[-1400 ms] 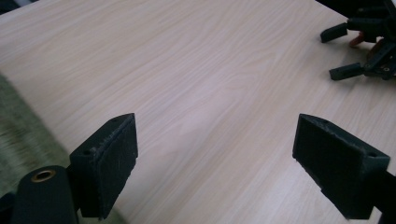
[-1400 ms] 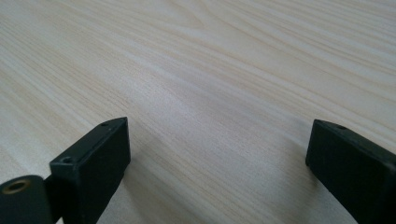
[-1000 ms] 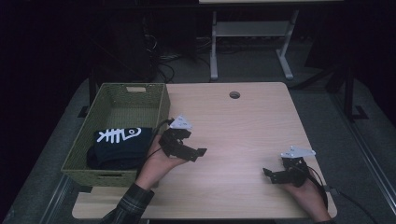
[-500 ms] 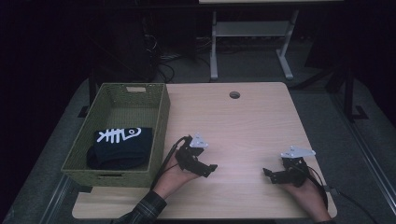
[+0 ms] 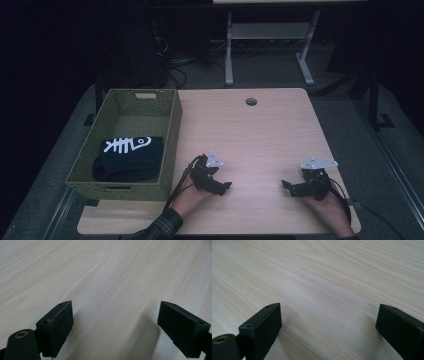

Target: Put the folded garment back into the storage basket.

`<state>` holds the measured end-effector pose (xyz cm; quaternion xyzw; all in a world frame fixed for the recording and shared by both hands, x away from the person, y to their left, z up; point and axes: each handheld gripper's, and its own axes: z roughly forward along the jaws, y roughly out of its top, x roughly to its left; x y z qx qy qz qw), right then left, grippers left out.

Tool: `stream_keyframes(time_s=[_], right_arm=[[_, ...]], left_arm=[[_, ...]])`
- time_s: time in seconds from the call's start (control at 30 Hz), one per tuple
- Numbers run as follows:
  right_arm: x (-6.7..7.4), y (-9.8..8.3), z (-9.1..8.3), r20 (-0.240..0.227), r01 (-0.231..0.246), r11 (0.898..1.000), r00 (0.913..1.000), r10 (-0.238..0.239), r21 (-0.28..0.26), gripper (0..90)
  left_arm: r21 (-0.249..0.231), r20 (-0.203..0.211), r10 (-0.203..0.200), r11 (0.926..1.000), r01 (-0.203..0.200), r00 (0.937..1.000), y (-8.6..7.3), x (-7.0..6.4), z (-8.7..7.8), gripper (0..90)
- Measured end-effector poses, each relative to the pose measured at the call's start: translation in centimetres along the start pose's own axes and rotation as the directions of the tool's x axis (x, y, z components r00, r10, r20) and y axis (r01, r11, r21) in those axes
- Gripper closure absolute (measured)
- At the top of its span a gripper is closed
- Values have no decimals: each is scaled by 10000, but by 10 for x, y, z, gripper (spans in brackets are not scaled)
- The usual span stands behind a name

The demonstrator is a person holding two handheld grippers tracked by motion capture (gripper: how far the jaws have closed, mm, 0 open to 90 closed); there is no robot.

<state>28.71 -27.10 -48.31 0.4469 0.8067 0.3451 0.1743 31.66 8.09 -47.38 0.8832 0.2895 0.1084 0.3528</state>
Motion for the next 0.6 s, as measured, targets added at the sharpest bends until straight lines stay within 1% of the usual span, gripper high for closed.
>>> stream_keyframes(time_s=[0.03, 0.07, 0.1, 0.17, 0.3, 0.6], right_arm=[[0, 0, 0, 0, 1, 10000, 10000, -1, 0, 61], [0, 0, 0, 0, 1, 10000, 10000, -1, 0, 61], [0, 0, 0, 1, 0, 10000, 10000, 0, 0, 61], [0, 0, 0, 1, -1, 10000, 10000, 1, 1, 61], [0, 0, 0, 0, 0, 10000, 10000, 0, 0, 60], [0, 0, 0, 1, -10, 10000, 10000, 10, -2, 61]], left_arm=[[-126, -112, 37, 9999, -38, 9999, -1, 0, 1, 127], [-126, -112, 37, 9999, -38, 9999, -1, 0, 1, 127], [-467, -194, 20, 9989, -29, 9998, -5, 0, 2, 127], [-456, -235, 29, 9989, -40, 9997, -5, -1, 1, 128], [-471, -126, 71, 9989, -77, 9999, -6, 0, 1, 128], [-458, -39, 141, 9989, -143, 9999, -7, 0, 0, 129]])
